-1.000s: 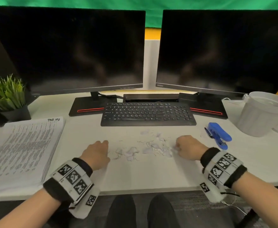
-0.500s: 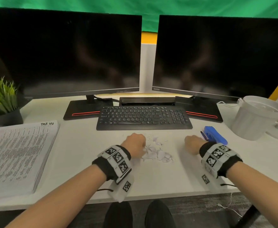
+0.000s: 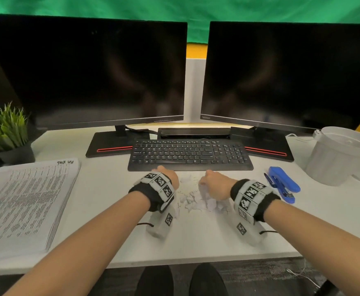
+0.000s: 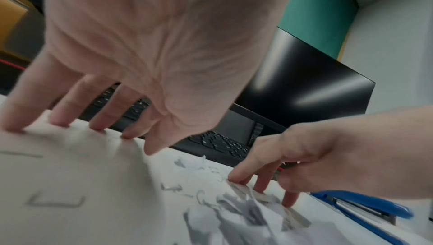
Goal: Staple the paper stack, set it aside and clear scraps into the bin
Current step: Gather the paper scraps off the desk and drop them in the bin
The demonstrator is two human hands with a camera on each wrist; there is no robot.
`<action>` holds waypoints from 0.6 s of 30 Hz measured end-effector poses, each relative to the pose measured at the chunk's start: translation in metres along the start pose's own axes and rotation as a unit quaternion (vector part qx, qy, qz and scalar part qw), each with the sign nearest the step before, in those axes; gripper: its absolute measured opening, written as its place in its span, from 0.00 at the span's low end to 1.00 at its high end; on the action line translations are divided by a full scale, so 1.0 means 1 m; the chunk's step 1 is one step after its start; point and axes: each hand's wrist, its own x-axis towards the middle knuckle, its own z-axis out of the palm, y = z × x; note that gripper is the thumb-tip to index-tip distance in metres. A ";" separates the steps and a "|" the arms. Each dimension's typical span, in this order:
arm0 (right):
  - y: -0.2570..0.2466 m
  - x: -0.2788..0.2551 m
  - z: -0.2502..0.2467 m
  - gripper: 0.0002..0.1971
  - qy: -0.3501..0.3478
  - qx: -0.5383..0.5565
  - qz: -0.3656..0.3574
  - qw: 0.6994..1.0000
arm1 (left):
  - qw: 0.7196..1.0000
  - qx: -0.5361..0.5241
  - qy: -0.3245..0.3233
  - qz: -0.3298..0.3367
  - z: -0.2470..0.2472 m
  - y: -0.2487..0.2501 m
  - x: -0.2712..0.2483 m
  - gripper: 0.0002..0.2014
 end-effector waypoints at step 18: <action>0.026 -0.045 0.031 0.47 -0.011 0.067 0.069 0.995 | 0.970 -0.090 0.041 0.220 0.025 -0.043 -0.056 0.38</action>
